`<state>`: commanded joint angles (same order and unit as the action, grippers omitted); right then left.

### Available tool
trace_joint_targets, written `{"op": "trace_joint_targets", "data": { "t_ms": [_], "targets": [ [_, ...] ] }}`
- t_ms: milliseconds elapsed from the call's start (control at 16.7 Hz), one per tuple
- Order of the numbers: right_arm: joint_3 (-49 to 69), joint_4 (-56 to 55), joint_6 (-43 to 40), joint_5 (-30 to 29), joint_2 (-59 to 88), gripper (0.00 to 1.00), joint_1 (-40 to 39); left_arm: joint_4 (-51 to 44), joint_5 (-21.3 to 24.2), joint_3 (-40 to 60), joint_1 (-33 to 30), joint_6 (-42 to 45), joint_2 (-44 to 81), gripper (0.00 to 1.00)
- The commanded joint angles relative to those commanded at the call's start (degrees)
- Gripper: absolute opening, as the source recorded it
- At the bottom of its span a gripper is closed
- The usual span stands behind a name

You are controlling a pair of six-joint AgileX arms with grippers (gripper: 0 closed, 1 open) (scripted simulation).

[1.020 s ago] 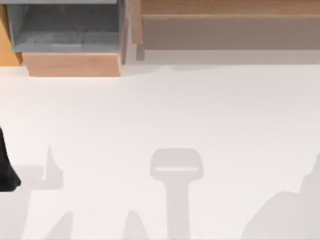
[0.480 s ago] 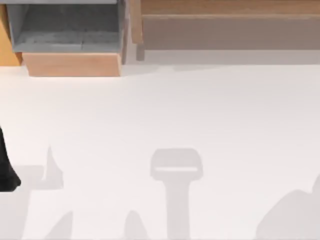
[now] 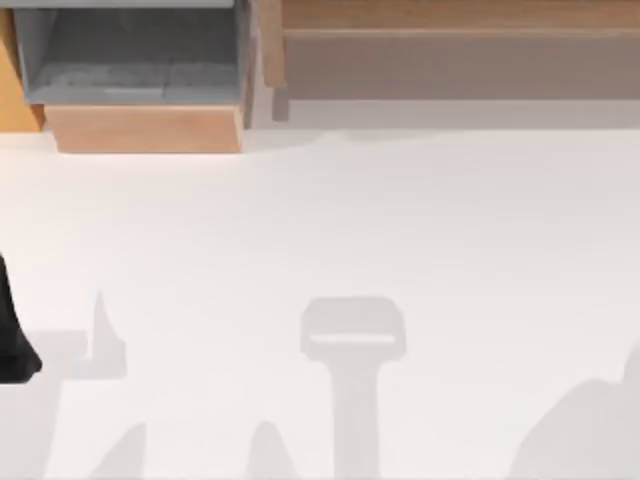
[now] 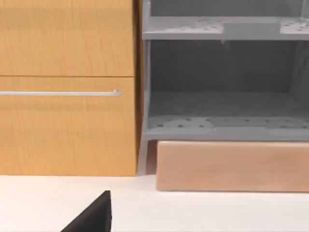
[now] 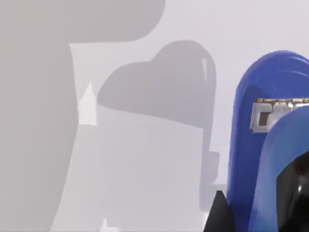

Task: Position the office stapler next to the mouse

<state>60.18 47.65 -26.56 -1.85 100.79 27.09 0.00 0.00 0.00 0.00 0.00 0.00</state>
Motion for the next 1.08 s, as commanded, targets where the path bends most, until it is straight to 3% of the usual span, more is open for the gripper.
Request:
{"op": "trace_joint_targets", "data": {
  "t_ms": [420,1080],
  "targets": [
    [-1.45,-1.75,0.0,1.29,1.62,0.0,-0.16,0.0,0.0,0.0,0.0,0.0,0.0,1.0],
    [-1.45,-1.75,0.0,1.29,1.62,0.83,-0.16,0.0,0.0,0.0,0.0,0.0,0.0,1.0]
  ]
}}
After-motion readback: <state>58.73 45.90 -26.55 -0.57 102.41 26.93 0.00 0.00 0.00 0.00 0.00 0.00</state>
